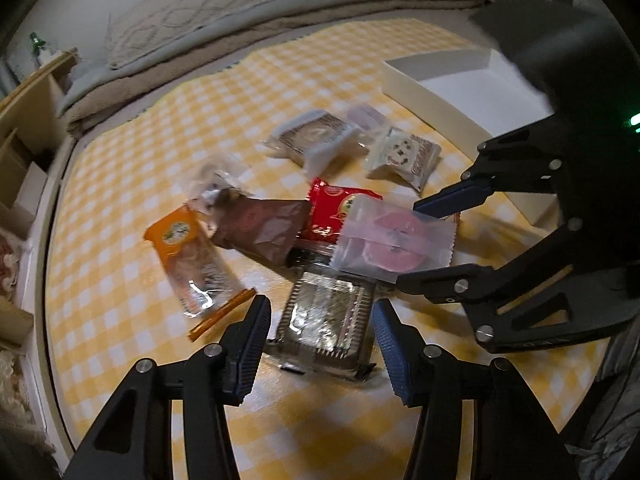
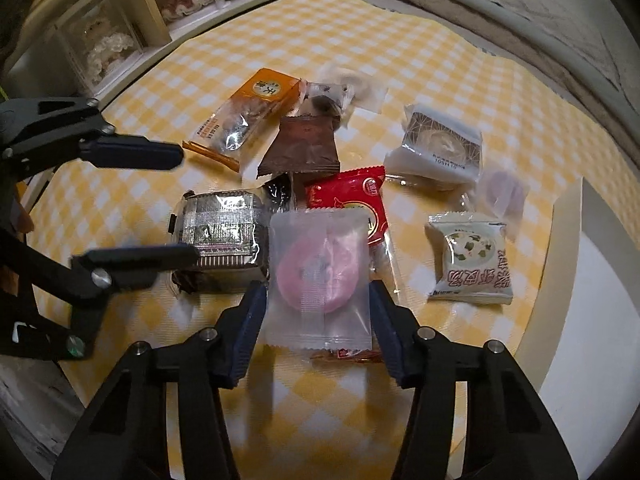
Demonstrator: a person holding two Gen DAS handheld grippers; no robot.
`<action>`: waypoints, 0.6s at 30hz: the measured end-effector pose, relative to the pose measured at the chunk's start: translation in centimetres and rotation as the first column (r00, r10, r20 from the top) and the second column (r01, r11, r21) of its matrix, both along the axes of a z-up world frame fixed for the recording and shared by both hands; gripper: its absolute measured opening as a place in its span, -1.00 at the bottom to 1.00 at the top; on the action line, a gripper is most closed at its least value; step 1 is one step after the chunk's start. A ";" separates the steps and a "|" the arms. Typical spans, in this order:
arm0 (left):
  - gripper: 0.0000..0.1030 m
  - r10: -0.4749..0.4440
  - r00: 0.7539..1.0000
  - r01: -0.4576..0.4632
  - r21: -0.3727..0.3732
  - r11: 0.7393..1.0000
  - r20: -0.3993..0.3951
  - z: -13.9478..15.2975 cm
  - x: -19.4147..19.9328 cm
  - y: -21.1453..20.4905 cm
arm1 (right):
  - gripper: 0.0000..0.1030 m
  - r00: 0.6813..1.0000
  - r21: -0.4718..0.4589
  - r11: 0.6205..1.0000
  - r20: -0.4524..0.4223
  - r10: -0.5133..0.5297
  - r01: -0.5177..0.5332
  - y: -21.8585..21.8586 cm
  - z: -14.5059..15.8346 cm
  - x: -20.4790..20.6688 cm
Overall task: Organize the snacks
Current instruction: 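Grasp the silver-wrapped cake with the left tool while the right tool grasps the pink candy, then carry the silver cake with the left tool into the tray while the right tool places the pink candy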
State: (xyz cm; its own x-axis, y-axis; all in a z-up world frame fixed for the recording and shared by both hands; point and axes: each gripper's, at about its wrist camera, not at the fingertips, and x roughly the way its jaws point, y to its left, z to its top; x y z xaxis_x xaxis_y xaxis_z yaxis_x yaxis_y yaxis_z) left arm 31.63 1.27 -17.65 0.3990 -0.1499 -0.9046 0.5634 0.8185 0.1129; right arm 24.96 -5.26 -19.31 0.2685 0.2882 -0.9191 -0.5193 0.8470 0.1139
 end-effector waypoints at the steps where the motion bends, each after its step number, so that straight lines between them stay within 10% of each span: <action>1: 0.03 -0.002 1.000 0.002 0.002 1.000 -0.008 -0.2 0.3 -0.1 | 0.00 1.000 0.006 1.000 -0.002 0.002 -0.002 -0.1 0.1 0.0; 18: 0.01 0.073 0.990 -0.069 0.042 0.997 -0.123 -3.0 2.4 -1.6 | -0.04 1.000 0.075 0.997 0.000 -0.029 0.029 -2.6 1.6 -0.3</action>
